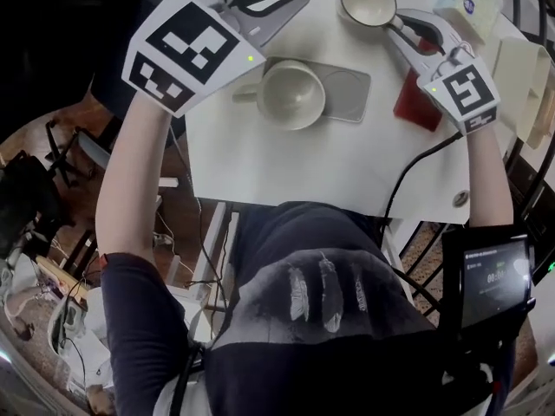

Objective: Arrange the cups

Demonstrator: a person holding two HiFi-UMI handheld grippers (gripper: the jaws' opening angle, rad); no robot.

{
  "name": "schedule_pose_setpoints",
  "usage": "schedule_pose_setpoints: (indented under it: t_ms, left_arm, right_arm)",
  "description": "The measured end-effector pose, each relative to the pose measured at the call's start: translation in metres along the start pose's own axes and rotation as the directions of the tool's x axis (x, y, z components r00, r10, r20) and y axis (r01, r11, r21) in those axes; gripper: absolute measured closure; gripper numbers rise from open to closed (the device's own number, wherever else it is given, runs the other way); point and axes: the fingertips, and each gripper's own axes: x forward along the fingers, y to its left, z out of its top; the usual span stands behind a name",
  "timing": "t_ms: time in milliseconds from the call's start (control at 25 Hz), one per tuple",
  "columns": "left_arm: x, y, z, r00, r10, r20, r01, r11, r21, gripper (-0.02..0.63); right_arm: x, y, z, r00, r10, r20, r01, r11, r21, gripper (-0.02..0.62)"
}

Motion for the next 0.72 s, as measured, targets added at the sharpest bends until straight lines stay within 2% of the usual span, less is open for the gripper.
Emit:
schedule_pose_setpoints:
  t_ms: [280,560,720]
  left_arm:
    - [-0.002,0.004,-0.009,1.000,0.003,0.001,-0.003,1.000,-0.011,0.591]
    - [-0.019,0.011,-0.013,1.000,0.019,0.002,-0.018,0.999,-0.035,0.591]
    - [-0.025,0.014,-0.020,1.000,0.026,0.001,-0.026,0.998,-0.049,0.591]
  right_arm:
    - [-0.007,-0.001,0.015,0.995,-0.026,0.101,0.015,0.994,0.112,0.531]
    - [-0.049,0.016,0.068,0.986,-0.006,0.165,0.001,0.999,0.034,0.531]
    - [-0.067,0.040,0.070,0.987,0.031,0.160,-0.028,0.999,-0.022,0.531]
